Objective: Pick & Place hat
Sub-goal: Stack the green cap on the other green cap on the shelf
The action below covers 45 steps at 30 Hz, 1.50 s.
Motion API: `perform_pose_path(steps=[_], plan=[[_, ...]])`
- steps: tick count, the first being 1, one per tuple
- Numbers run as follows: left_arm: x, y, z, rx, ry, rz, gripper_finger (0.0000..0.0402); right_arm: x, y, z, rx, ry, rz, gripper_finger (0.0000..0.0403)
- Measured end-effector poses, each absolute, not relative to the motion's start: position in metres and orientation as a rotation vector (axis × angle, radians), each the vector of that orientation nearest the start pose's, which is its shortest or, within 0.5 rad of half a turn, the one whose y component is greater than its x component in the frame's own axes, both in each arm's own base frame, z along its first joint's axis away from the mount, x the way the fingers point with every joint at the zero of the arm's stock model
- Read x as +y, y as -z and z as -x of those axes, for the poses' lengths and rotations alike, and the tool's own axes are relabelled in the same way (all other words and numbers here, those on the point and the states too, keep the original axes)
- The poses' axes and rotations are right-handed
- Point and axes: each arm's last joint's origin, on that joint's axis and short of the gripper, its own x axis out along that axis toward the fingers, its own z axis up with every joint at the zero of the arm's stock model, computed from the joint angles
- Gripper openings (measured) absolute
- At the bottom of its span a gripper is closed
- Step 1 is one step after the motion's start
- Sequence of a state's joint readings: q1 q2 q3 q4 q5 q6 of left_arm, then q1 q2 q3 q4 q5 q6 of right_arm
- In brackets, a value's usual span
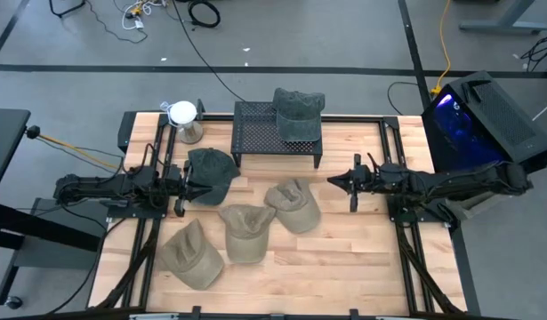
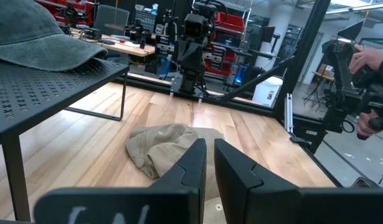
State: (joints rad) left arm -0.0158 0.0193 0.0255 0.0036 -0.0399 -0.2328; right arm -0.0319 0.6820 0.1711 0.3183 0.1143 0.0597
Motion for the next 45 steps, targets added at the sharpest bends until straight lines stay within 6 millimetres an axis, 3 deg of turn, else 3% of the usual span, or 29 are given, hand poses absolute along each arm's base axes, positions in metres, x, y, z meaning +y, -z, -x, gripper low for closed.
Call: perform_pose_path(steps=[24,45], plan=[[0.0,-0.171,-0.097,-0.013,-0.023,0.233,0.0039,-0.007,-0.19,-0.135,0.179,0.147,-0.036,0.0],[0.0,-0.171,-0.097,-0.013,-0.023,0.233,0.0039,-0.006,-0.19,-0.134,0.182,0.098,-0.087,0.0]])
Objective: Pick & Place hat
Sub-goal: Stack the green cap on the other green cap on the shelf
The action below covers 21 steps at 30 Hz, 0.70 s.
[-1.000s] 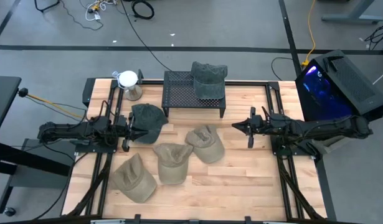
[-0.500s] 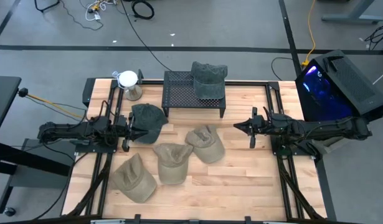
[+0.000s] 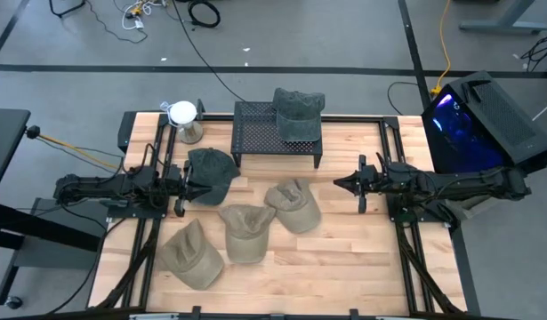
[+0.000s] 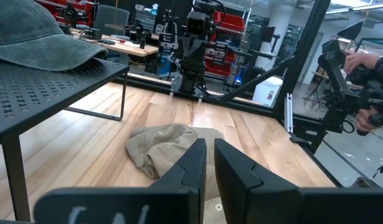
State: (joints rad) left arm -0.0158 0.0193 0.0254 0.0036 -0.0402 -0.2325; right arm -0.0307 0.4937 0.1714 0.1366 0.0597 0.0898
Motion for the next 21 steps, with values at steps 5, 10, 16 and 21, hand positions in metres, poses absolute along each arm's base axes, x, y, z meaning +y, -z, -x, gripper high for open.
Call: perform_pose_path(steps=[5,10,16,21], plan=[[-0.0004,-0.1711,-0.0973,-0.013,-0.023,0.233,0.0039,-0.0058,-0.189,-0.1304,0.198,0.1,-0.087,0.0],[-0.0004,-0.1711,-0.0973,-0.012,-0.023,0.233,0.0039,-0.0058,-0.1909,-0.1285,0.181,0.101,-0.09,0.0],[-0.0004,-0.1711,-0.0973,-0.012,-0.023,0.233,0.0039,-0.0057,-0.1918,-0.1278,0.173,0.101,-0.09,0.0],[-0.0004,-0.171,-0.0974,-0.012,-0.023,0.233,0.0039,-0.0057,-0.1919,-0.1279,0.172,0.101,-0.093,0.0]])
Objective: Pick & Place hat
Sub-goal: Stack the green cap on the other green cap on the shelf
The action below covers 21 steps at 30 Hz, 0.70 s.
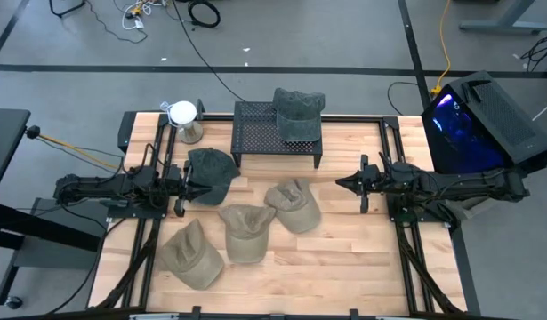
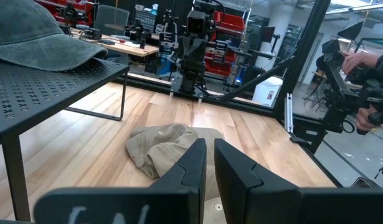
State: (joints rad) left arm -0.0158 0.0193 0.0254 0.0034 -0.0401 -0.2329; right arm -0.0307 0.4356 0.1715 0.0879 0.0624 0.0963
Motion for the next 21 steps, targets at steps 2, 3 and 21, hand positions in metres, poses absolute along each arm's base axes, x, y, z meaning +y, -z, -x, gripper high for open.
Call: perform_pose_path(steps=[2,3,21], plan=[[-0.0004,-0.171,-0.0974,-0.013,-0.023,0.233,0.0039,-0.0057,-0.1918,-0.128,0.173,0.101,-0.093,0.0],[-0.0004,-0.1711,-0.0973,-0.013,-0.023,0.233,0.0039,-0.0057,-0.1918,-0.128,0.173,0.099,-0.093,0.0],[-0.0004,-0.171,-0.0974,-0.012,-0.023,0.233,0.0039,-0.0042,-0.1918,-0.1281,0.175,0.047,-0.098,0.0]])
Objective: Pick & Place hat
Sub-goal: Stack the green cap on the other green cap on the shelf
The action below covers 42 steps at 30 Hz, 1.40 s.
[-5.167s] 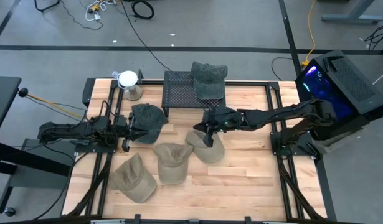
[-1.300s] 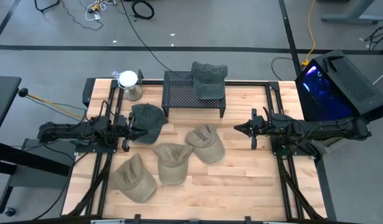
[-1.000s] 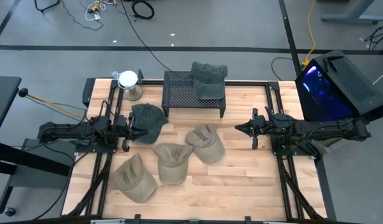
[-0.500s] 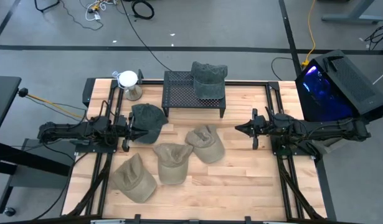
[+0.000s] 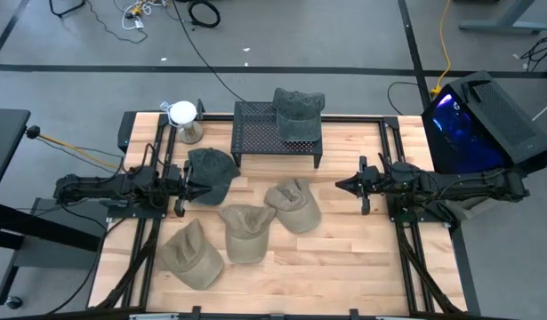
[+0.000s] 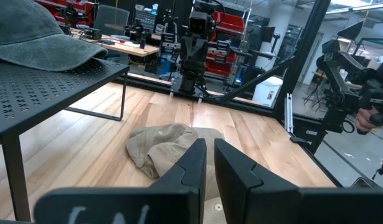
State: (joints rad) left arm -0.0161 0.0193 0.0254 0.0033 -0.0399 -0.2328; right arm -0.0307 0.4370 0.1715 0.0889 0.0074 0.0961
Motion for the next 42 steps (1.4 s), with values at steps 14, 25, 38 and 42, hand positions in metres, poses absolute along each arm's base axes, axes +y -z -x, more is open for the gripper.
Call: perform_pose_path(steps=[14,25,38,42], plan=[[0.0,-0.171,-0.097,-0.012,-0.023,0.233,0.0039,-0.004,-0.192,-0.128,0.175,0.044,-0.08,0.0],[0.001,-0.171,-0.097,-0.019,-0.056,0.222,0.0039,-0.004,-0.192,-0.128,0.171,0.061,-0.254,0.0],[0.003,-0.179,-0.097,-0.141,-0.086,0.761,0.0039,-0.004,-0.192,-0.128,0.168,0.072,-0.359,0.0],[0.003,-0.185,-0.096,-0.197,-0.061,0.808,0.0039,-0.004,-0.192,-0.128,0.168,0.072,-0.357,0.0]])
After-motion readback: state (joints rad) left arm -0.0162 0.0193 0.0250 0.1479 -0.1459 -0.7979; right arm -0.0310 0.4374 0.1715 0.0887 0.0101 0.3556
